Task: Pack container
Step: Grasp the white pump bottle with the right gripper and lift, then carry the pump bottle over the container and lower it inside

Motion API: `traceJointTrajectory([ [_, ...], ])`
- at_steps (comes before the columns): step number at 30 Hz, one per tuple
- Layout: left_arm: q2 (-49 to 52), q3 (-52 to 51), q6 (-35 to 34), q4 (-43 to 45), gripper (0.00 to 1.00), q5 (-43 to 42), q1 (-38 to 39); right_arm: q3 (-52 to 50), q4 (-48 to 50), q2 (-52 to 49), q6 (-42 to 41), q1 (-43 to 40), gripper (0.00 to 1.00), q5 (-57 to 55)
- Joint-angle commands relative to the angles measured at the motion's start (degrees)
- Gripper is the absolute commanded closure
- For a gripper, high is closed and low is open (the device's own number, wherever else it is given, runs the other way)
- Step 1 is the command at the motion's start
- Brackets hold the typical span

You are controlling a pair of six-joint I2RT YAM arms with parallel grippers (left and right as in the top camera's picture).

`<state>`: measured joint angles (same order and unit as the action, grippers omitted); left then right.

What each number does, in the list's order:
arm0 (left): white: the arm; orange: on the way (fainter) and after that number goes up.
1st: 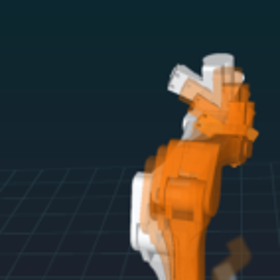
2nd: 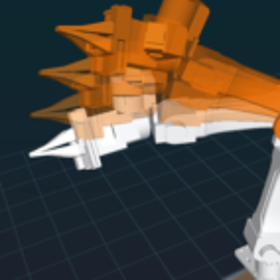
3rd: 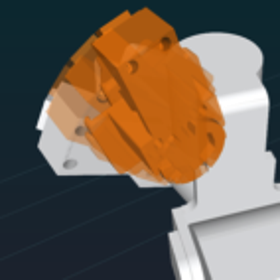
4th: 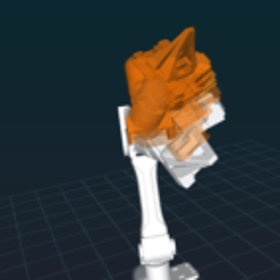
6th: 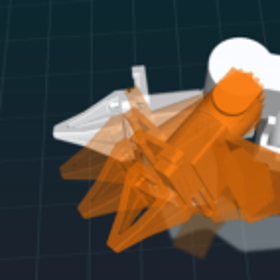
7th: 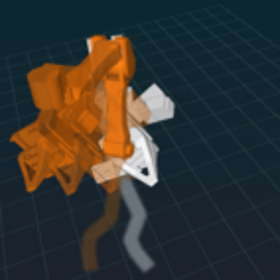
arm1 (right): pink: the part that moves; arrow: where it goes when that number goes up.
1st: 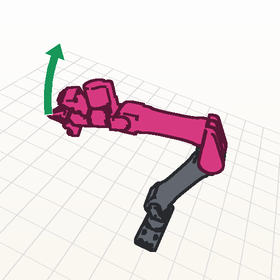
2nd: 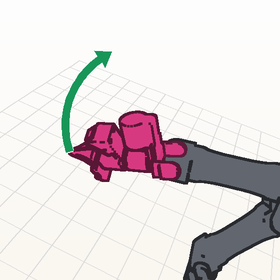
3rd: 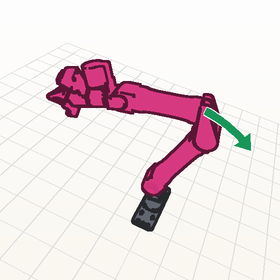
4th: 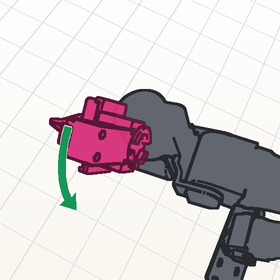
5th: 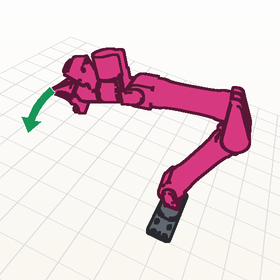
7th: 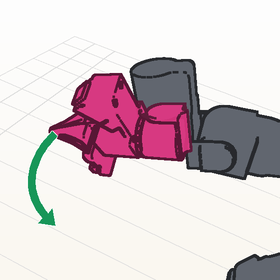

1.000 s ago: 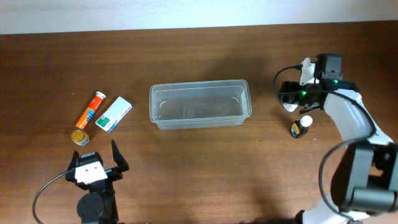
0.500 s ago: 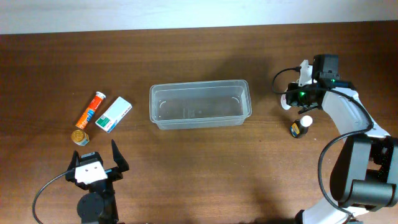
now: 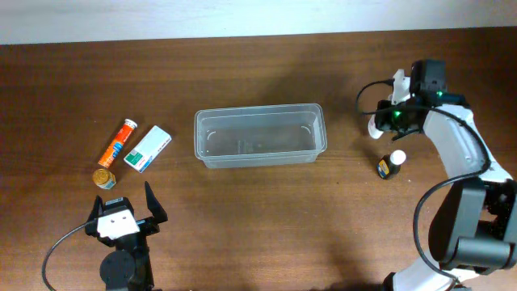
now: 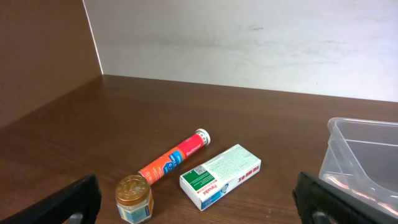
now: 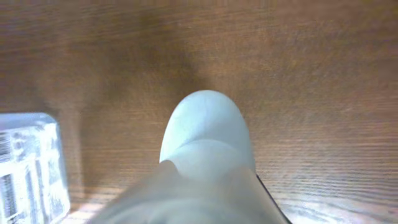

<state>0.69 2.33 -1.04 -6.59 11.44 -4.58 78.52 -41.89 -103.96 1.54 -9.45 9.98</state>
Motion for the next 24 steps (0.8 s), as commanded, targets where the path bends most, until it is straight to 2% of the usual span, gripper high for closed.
traceJointTrajectory([
  [1,-0.4,-0.5,0.9,0.2,0.01,0.4,0.2,5.9,-2.7,4.1,1.7,-0.3,0.82,-0.7],
  [6,-0.4,-0.5,0.9,0.2,0.01,0.4,0.2,12.6,-10.5,5.1,1.7,0.7,0.82,-0.1],
  [12,-0.4,-0.5,0.9,0.2,0.01,0.4,0.2,21.0,-18.4,7.9,1.7,7.0,0.82,0.4],
  [24,-0.4,-0.5,0.9,0.2,0.01,0.4,0.2,22.7,-20.1,10.3,-15.6,21.2,0.81,0.3],
])
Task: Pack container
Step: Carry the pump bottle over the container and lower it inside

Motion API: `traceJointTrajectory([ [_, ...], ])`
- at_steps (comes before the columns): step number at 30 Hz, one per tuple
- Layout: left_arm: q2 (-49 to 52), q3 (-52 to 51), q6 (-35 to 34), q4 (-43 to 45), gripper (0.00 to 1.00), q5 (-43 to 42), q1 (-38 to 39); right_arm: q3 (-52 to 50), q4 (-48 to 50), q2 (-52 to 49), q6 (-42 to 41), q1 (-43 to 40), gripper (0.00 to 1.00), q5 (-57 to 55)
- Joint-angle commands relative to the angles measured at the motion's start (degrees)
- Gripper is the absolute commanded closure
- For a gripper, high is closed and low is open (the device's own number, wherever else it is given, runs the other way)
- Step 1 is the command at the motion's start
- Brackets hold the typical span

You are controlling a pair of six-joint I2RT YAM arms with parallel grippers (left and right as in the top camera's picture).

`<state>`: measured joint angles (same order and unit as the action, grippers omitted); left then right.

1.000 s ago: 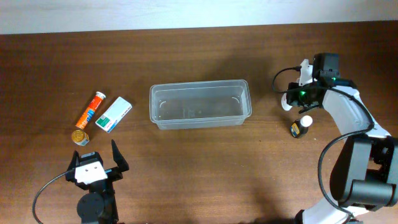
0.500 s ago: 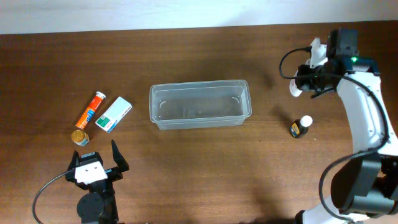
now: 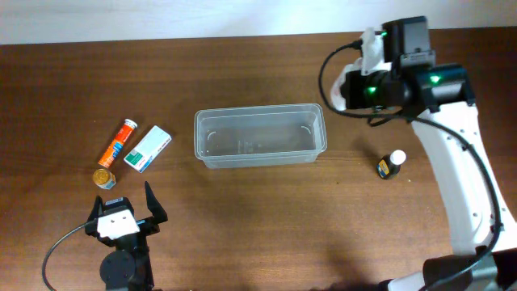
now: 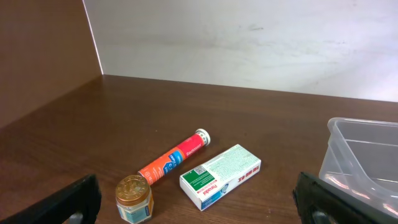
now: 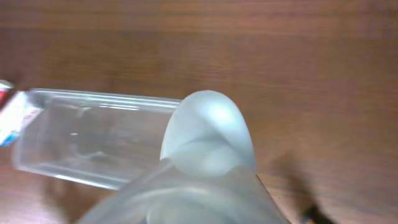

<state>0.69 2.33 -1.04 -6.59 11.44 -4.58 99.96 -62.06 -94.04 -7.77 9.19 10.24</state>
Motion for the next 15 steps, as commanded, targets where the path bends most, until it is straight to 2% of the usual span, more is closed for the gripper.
traceJointTrajectory([
  [1,-0.4,-0.5,0.9,0.2,0.01,0.4,0.2,1.3,0.0,0.1,-6.8,3.5,0.81,0.0],
  [5,-0.4,-0.5,0.9,0.2,0.01,0.4,0.2,1.1,-0.1,-1.6,-9.3,6.5,0.8,-2.3],
  [15,-0.4,-0.5,0.9,0.2,0.01,0.4,0.2,0.6,0.6,-8.1,-9.7,12.8,0.8,-11.6],
])
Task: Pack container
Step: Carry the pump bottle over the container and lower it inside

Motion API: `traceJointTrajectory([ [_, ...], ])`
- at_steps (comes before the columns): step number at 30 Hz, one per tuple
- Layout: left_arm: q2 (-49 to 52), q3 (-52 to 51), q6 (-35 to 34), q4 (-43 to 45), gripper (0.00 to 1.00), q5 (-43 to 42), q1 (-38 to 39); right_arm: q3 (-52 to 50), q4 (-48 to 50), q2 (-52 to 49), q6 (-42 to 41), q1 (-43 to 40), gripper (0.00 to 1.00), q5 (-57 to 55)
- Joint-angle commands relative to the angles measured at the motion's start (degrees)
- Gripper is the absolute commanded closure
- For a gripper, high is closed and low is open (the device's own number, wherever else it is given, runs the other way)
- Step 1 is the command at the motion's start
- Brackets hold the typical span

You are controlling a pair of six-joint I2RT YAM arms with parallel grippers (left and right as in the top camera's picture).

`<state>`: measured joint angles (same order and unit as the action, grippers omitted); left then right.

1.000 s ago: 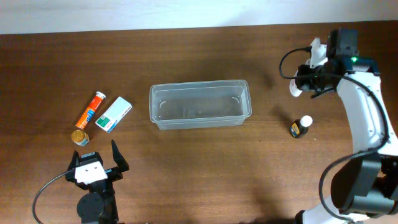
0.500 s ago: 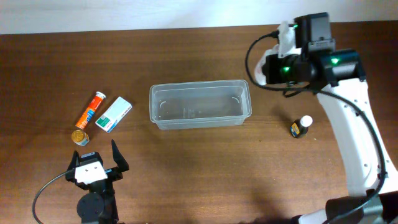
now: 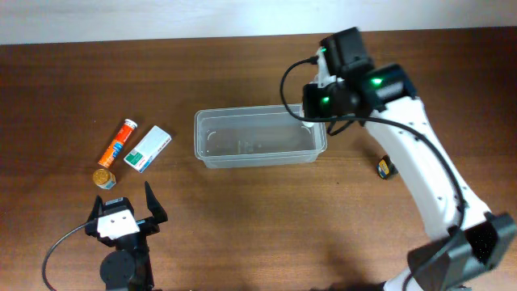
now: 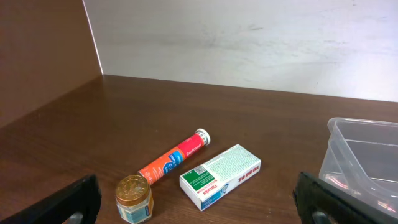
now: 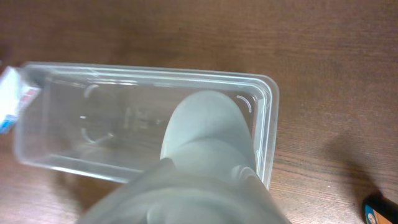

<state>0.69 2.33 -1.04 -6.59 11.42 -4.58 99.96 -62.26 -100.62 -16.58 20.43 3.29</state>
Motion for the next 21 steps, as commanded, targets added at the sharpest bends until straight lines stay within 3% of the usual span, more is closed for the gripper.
traceJointTrajectory([
  [1,-0.4,-0.5,0.9,0.2,0.01,0.4,0.2,0.6,1.1,-2.1,-0.9,1.9,0.79,-5.3],
  [21,-0.4,-0.5,0.9,0.2,0.01,0.4,0.2,0.5,5.7,-14.0,-5.6,2.4,0.75,-10.0],
])
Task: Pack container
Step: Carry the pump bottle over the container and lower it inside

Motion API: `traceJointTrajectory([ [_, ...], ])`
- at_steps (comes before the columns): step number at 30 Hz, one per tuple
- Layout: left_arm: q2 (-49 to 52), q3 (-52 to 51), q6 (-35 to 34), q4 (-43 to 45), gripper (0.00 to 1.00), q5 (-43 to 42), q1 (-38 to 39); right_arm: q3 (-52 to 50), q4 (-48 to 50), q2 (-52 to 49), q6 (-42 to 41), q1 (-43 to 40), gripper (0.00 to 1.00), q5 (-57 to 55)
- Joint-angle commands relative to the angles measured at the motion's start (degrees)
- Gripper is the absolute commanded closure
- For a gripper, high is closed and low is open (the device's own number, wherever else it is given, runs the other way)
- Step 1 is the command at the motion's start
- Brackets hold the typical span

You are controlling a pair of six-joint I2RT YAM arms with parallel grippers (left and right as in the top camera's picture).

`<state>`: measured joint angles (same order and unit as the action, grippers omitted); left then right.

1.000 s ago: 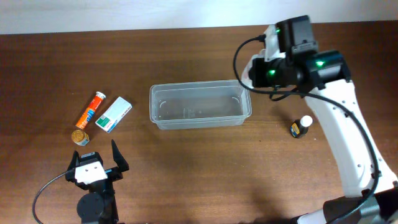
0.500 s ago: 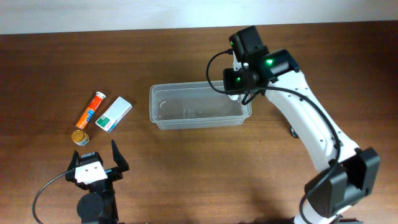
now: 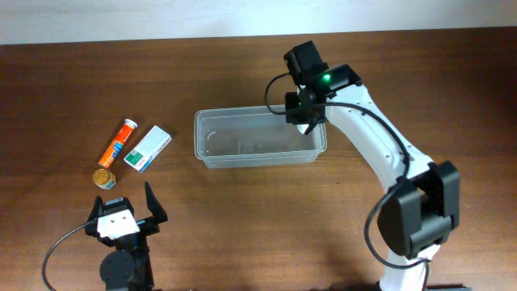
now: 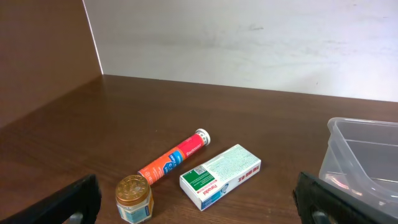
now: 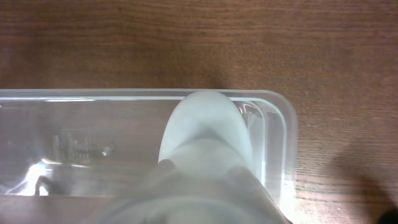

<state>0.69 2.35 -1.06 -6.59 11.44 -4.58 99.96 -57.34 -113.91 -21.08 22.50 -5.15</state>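
The clear plastic container (image 3: pixel 258 137) sits mid-table. My right gripper (image 3: pixel 305 111) is over its right end, shut on a white rounded bottle (image 5: pixel 205 134) whose tip fills the right wrist view, inside the container's right wall (image 5: pixel 278 149). Whether the bottle touches the floor cannot be told. An orange tube (image 4: pixel 173 157), a white-and-green box (image 4: pixel 221 175) and a gold-lidded jar (image 4: pixel 133 198) lie left of the container. My left gripper (image 3: pixel 125 204) rests open at the front left, short of these items, holding nothing.
My right arm (image 3: pixel 380 153) stretches across the table right of the container and covers the wood there. A pale wall (image 4: pixel 249 43) runs along the table's far edge.
My right gripper moved a little left and back with the white bottle, from the container's right rim to inside its right end. The left arm did not move.
My right gripper held the white bottle at the far right of the table, near a small dark bottle. Then it was higher and further back, then at the container's right rim, and now over its right end. The left gripper stayed open throughout.
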Motion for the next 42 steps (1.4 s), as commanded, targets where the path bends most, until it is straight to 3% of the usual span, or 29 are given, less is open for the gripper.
traceJointTrajectory([
  [1,-0.4,-0.5,0.9,0.2,0.0,0.4,0.2,0.4,0.9,-0.9,-1.6,0.4,0.75,-1.7],
  [22,-0.4,-0.5,0.9,0.2,0.01,0.4,0.2,-7.4,7.9,-1.0,-2.1,0.4,0.75,-1.8],
  [28,-0.4,-0.5,0.9,0.2,0.01,0.4,0.2,-7.4,7.9,-1.0,-1.9,0.3,0.65,-1.8],
  [42,-0.4,-0.5,0.9,0.2,0.01,0.4,0.2,-3.6,4.7,2.5,-0.2,0.3,0.62,-1.8],
])
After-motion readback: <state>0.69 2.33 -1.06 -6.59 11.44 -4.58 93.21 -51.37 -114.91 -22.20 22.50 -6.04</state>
